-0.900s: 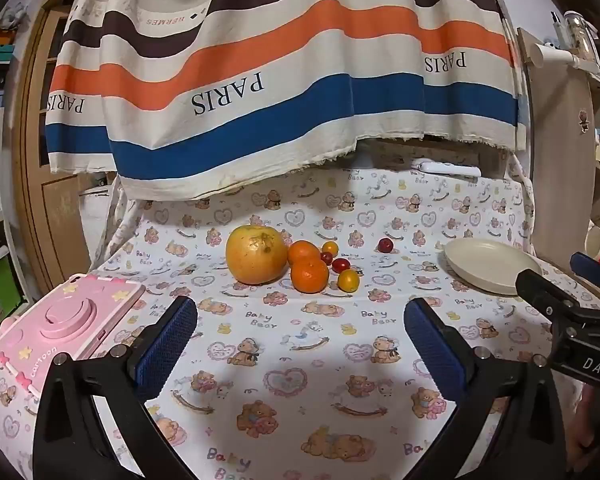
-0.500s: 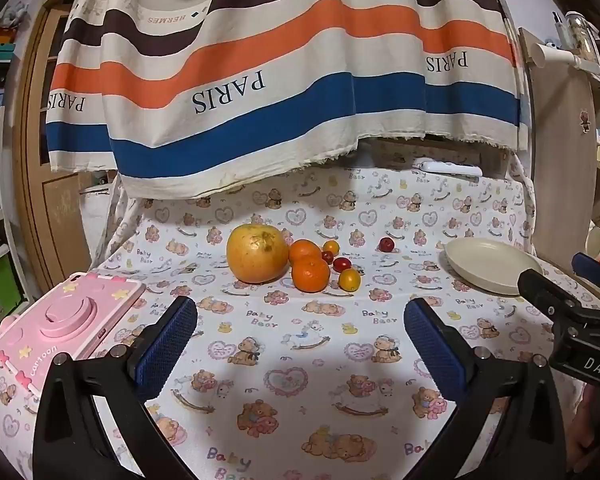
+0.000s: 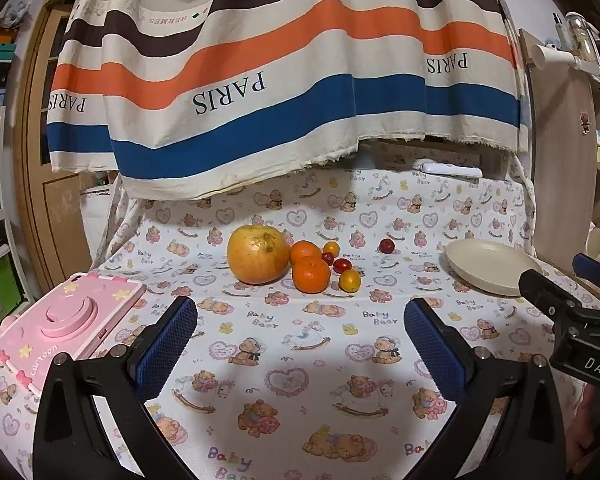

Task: Organize fruits

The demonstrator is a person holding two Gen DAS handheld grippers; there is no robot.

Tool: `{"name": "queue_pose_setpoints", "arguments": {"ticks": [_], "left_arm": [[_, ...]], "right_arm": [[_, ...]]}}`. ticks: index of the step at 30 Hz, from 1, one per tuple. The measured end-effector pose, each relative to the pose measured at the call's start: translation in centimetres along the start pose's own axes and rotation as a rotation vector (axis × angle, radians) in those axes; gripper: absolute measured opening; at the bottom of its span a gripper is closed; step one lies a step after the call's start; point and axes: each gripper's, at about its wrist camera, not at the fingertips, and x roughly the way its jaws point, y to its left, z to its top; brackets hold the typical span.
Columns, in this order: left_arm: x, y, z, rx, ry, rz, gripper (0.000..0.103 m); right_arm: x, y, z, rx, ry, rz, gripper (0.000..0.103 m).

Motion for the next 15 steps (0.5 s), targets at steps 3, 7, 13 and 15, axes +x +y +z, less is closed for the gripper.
{"name": "queue_pose_setpoints", "arguments": {"ticks": [3, 7, 13, 15], "left_arm": [[-0.09, 0.1, 0.15, -0.001, 0.002, -0.001, 0.103], [-0.13, 0.13, 0.23, -0.005, -0.004, 0.005, 0.103], [-0.1, 0.12, 0.06, -0.002, 0.004, 0.003, 0.103], [-0.13, 0.09, 0.04, -0.002, 0.004, 0.003, 0.103]], "right_arm": [[0.09, -0.06, 0.03, -0.002, 0.0, 0.003, 0.103], [-0.15, 0.1, -0.07, -0.003, 0.001, 0.007, 0.103], [-0.1, 0.07, 0.0, -0.005, 0.002, 0.008, 0.103], [-0.11, 0.04, -0.01, -0.004, 0.0, 0.007, 0.103]]}}
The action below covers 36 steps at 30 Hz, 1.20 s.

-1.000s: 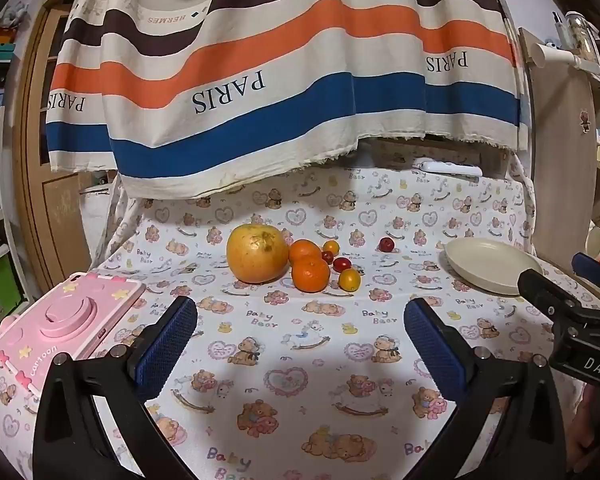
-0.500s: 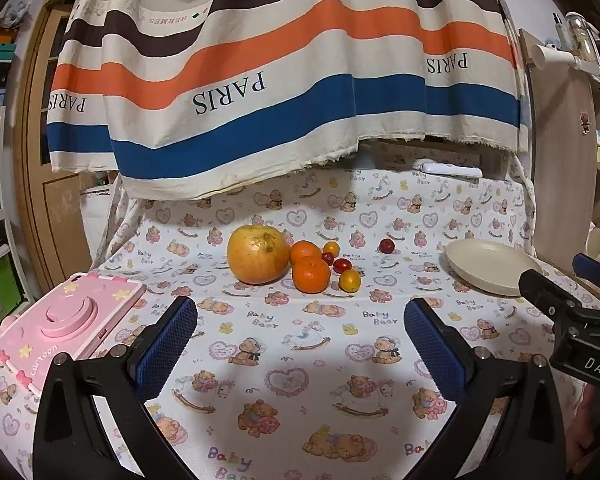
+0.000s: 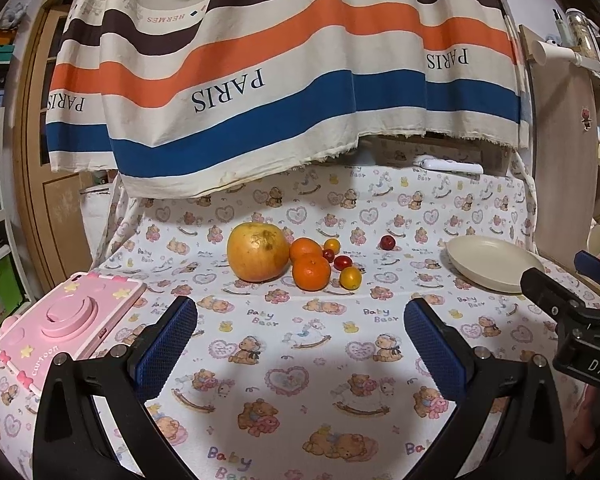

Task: Organize fruits

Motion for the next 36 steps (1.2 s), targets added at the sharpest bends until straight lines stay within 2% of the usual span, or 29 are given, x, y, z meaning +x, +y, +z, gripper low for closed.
{"name": "queue_pose_setpoints", "arguments": {"ticks": [10, 15, 36], "left_arm": [[-0.05, -0.07, 0.08, 0.0, 0.0, -0.001, 0.103], [-0.24, -0.32, 0.1, 0.009, -0.005, -0.026, 0.103], [-0.32, -0.17, 0.14, -0.003, -0.002, -0.02, 0.103]], "right_arm": [[0.01, -0.05, -0.01, -0.001, 0.001, 0.002, 0.103], [-0.05, -0.02, 0.08, -0.001, 0.001, 0.001, 0.103], [-0.02, -0.11, 0.12, 0.0, 0.002, 0.0, 0.103]]}}
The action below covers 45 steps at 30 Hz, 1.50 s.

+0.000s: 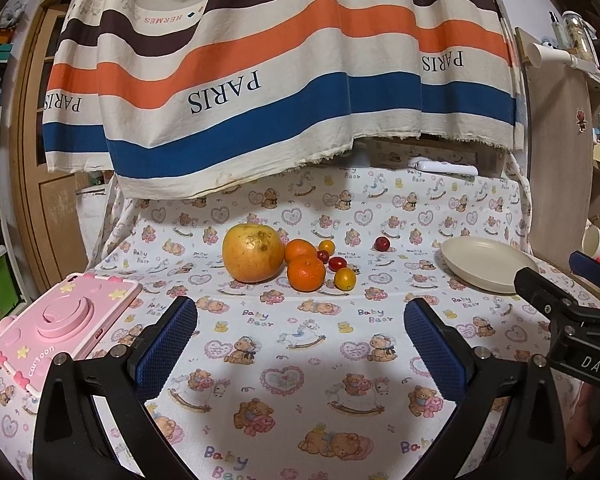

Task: Organize fruits

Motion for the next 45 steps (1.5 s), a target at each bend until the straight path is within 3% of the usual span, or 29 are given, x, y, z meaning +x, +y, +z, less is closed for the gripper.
{"name": "queue_pose_setpoints", "arguments": {"ticks": [32, 43, 45], "left_arm": [[0.1, 0.1, 0.0, 0.003, 0.007, 0.002, 0.103], [-0.2, 0.9, 0.0, -0.035, -0.008, 0.088, 0.103], [-0.3, 1.4, 0.1, -0.055, -0.006, 0.051, 0.103]], "right_arm": [[0.0, -0.1, 0.0, 0.0, -0.001, -0.001, 0.103], [0.1, -0.4, -0.1, -0.008, 0.001, 0.017, 0.103], [0.1, -0.2, -0.1, -0.013, 0.003, 0.018, 0.103]]}}
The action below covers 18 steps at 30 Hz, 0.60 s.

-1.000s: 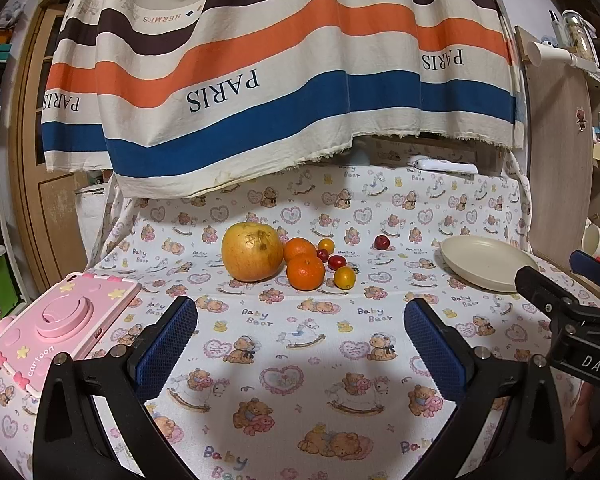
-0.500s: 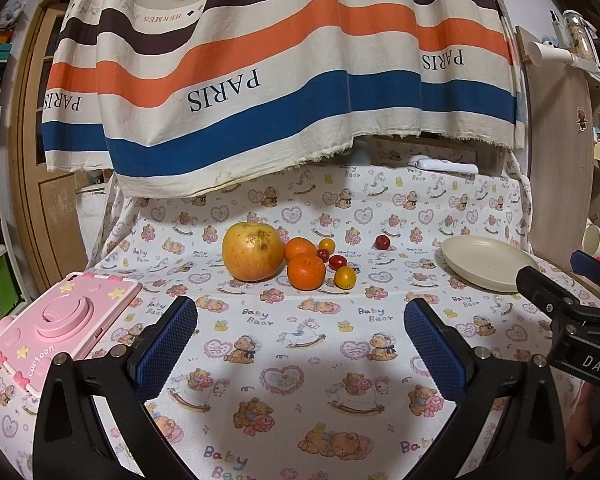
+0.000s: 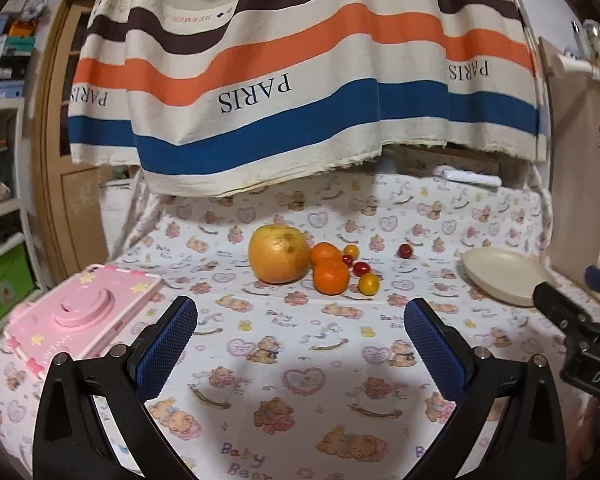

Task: Organize fruits
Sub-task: 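Reach the right tool to the small yellow tomato and grasp it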

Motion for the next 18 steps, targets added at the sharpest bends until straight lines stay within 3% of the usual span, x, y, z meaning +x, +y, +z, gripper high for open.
{"name": "queue_pose_setpoints", "arguments": {"ticks": [2, 4, 8, 11, 18], "left_arm": [[-0.1, 0.6, 0.0, -0.016, 0.005, -0.068, 0.103], [-0.5, 1.0, 0.4, -0.019, 0.004, -0.09, 0.103], [-2.7, 1.2, 2.0, 0.014, -0.067, 0.0, 0.103], [-3.6, 1.6, 4.4, 0.043, -0.102, 0.006, 0.103], [1.6, 2.9, 10.5, 0.054, 0.034, -0.008, 0.103]], "right_arm": [[0.0, 0.1, 0.0, 0.001, 0.003, -0.003, 0.103], [-0.1, 0.1, -0.1, 0.005, 0.004, -0.025, 0.103], [-0.2, -0.1, 0.4, 0.023, 0.012, -0.081, 0.103], [-0.1, -0.2, 1.8, 0.0, 0.03, -0.043, 0.103], [2.6, 1.9, 7.1, -0.042, 0.119, 0.065, 0.102]]}}
